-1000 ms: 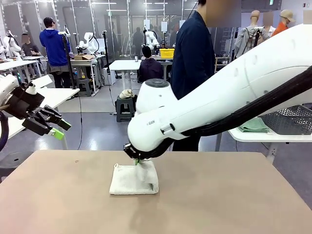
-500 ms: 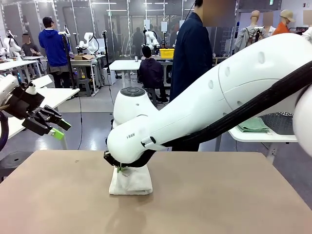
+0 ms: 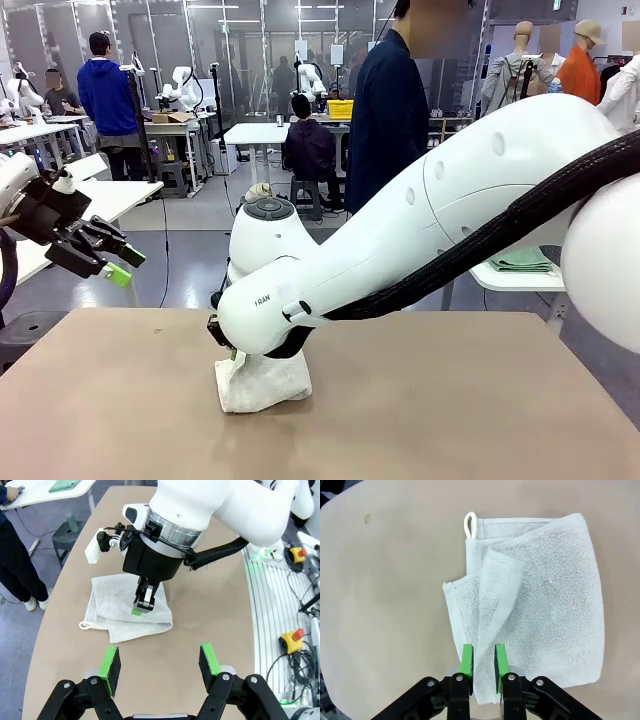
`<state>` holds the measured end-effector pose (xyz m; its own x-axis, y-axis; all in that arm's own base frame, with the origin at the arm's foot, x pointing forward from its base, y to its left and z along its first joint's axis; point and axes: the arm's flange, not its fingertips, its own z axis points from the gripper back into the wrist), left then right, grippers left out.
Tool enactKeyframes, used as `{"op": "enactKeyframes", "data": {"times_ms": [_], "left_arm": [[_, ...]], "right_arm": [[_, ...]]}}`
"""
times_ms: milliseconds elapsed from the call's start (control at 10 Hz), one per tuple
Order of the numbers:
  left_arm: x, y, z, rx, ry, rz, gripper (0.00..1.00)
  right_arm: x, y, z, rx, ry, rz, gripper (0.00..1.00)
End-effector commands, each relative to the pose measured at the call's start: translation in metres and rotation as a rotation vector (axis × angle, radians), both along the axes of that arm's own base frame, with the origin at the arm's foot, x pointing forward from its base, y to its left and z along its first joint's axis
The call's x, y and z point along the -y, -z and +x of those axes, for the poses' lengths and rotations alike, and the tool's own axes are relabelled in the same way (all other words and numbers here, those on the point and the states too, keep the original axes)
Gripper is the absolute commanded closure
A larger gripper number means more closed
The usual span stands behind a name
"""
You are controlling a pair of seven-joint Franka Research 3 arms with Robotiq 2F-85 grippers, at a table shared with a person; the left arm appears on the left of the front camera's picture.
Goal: Fold the towels and place them in the basket.
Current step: When a person lays out a Towel with hook on the table, fold it in half twice.
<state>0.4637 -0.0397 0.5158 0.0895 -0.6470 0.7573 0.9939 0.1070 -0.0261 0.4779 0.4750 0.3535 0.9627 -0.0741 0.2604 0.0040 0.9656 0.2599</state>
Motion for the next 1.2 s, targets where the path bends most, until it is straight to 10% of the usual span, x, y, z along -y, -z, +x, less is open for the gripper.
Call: {"op": "enactKeyframes", "data": {"times_ms": [0,100,1100], "left_arm": [[0.000,-0.003,-0.001,-0.004,-0.002,0.011,0.20],[0.000,-0.003,-0.001,-0.004,-0.002,0.011,0.20],[0.000,-0.003,-0.001,-0.004,-0.002,0.011,0.20]], "right_arm": [[-0.002,0.002,-0.008,0.056,0.081,0.028,0.63],[0.003,-0.002,-0.008,0.057,0.078,0.044,0.37],[0.121,-0.085,0.021,-0.041,-0.061,-0.082,0.37]]}}
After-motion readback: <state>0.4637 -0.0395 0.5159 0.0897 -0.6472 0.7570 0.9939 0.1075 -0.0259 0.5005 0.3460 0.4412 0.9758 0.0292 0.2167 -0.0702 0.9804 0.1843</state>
